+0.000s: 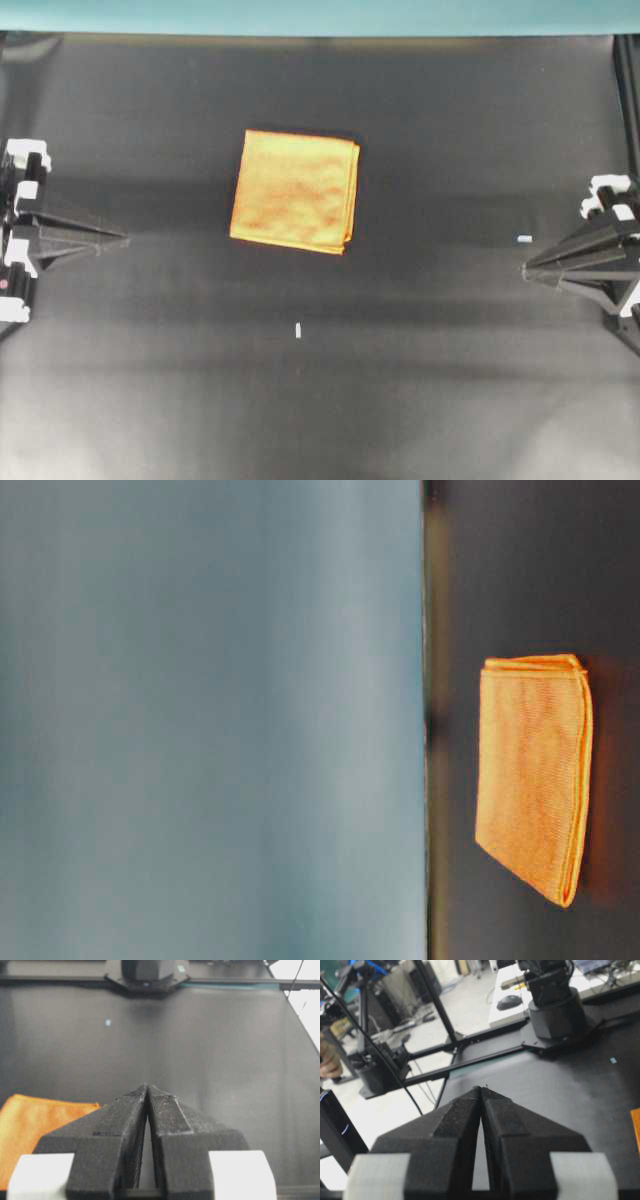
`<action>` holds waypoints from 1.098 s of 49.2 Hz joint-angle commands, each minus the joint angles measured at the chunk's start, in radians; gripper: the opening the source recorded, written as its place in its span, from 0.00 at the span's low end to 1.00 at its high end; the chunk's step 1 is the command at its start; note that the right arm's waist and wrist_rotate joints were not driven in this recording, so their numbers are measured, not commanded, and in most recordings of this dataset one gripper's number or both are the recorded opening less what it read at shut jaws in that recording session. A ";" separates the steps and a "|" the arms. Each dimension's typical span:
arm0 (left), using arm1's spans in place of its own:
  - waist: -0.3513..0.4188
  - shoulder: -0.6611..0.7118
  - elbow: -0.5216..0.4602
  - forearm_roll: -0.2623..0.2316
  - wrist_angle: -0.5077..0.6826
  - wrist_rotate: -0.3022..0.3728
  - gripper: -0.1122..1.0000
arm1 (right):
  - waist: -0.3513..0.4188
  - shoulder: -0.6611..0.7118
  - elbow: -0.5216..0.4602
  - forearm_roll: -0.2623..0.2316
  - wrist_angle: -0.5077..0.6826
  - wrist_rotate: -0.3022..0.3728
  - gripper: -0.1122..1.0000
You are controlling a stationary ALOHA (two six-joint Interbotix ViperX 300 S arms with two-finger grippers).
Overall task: Push an orange cloth with the left arm to wipe the desk.
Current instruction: 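Move the left gripper over the orange cloth and lower it onto the cloth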
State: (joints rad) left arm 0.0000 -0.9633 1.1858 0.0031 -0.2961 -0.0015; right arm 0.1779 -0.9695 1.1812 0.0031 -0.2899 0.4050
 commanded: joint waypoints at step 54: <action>0.324 1.129 -0.423 0.040 -0.380 -0.011 0.65 | 0.000 -0.094 0.081 -0.002 0.112 0.000 0.10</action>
State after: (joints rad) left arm 0.3145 0.1150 0.8084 0.0399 -0.6627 -0.0077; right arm 0.1764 -1.0646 1.2655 0.0015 -0.1841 0.4050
